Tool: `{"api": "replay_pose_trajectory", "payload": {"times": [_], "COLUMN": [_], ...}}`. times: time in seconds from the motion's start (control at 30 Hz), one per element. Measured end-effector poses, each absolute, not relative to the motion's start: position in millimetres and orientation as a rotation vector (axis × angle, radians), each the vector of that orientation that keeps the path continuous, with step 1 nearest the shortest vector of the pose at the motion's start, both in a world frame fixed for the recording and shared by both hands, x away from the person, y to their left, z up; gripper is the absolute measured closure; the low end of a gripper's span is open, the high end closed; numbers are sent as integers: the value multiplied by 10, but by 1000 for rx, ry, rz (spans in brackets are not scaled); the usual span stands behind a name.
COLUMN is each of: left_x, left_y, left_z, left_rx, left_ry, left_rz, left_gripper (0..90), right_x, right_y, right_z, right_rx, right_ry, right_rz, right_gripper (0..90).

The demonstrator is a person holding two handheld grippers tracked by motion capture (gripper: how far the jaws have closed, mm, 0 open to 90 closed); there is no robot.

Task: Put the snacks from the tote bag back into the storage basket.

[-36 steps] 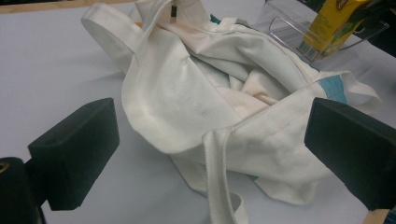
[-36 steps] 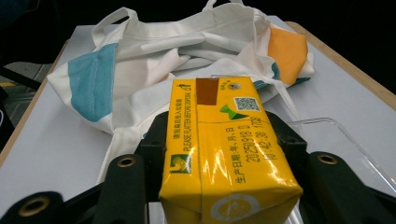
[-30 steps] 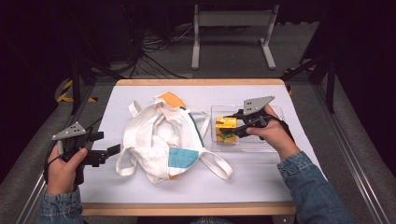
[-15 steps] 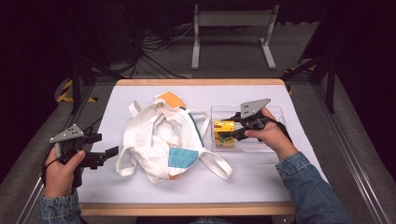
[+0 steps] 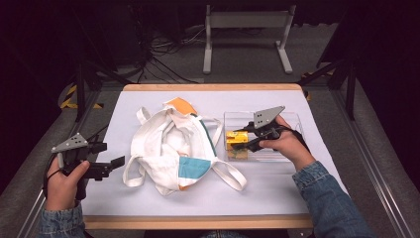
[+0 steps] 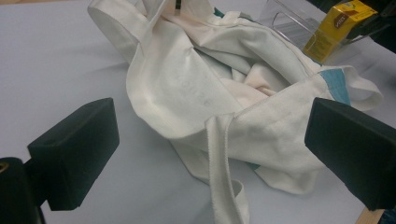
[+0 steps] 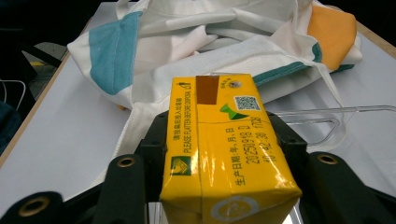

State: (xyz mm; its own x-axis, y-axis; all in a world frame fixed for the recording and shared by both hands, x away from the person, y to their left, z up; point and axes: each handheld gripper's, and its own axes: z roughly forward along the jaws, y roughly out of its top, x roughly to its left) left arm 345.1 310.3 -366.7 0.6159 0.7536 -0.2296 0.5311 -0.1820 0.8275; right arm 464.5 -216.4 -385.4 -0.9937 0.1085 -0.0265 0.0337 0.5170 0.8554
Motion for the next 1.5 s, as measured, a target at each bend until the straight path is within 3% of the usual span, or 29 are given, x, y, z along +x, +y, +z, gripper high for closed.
{"api": "replay_pose_trajectory", "payload": {"times": [1.0, 1.5], "left_x": [3493, 3492], "left_y": [3047, 3048], "left_z": [-3674, -3683], "left_rx": [1862, 1864], "left_ry": [1031, 1030], "left_rz": [256, 256], "left_gripper": [39, 38], "right_x": [4614, 4593], "right_y": [-2277, -2274], "right_z": [-3854, -3717], "right_rx": [136, 205], "right_ry": [2705, 2636], "right_rz": [1481, 1495], "right_gripper": [500, 288]}}
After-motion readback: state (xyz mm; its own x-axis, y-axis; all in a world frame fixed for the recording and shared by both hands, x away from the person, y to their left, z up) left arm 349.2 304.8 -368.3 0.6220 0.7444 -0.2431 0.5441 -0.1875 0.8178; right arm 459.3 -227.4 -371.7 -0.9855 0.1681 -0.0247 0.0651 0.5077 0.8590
